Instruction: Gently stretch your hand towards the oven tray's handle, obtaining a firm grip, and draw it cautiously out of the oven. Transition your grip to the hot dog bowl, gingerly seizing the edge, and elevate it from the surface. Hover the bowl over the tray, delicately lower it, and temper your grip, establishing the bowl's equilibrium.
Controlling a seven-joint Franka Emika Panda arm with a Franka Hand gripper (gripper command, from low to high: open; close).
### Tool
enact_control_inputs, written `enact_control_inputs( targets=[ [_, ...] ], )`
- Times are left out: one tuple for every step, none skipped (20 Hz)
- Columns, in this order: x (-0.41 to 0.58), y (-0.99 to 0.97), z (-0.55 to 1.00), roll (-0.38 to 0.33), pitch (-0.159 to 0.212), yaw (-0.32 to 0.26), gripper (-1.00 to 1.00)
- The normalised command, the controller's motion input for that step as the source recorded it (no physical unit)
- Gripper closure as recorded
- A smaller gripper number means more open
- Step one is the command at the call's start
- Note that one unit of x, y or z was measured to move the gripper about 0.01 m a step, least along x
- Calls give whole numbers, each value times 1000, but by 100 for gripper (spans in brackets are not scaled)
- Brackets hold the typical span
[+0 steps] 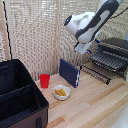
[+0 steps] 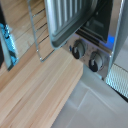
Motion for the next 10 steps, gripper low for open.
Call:
enact_control_inputs(
  targets=[
    [197, 440, 411, 215, 0, -153, -100],
    [189, 463, 434, 210, 0, -146, -100],
    [169, 503, 486, 198, 0, -136, -100],
    [157, 523, 491, 196, 0, -130, -100],
    [143, 549, 523, 183, 0, -122, -100],
    [129, 566, 531, 180, 0, -116, -100],
    [126, 571, 526, 180, 0, -110, -100],
    [126, 571, 520, 179, 0, -109, -100],
    [129, 574, 511, 178, 0, -107, -100],
    [129, 577, 497, 177, 6, -106, -100]
  ],
)
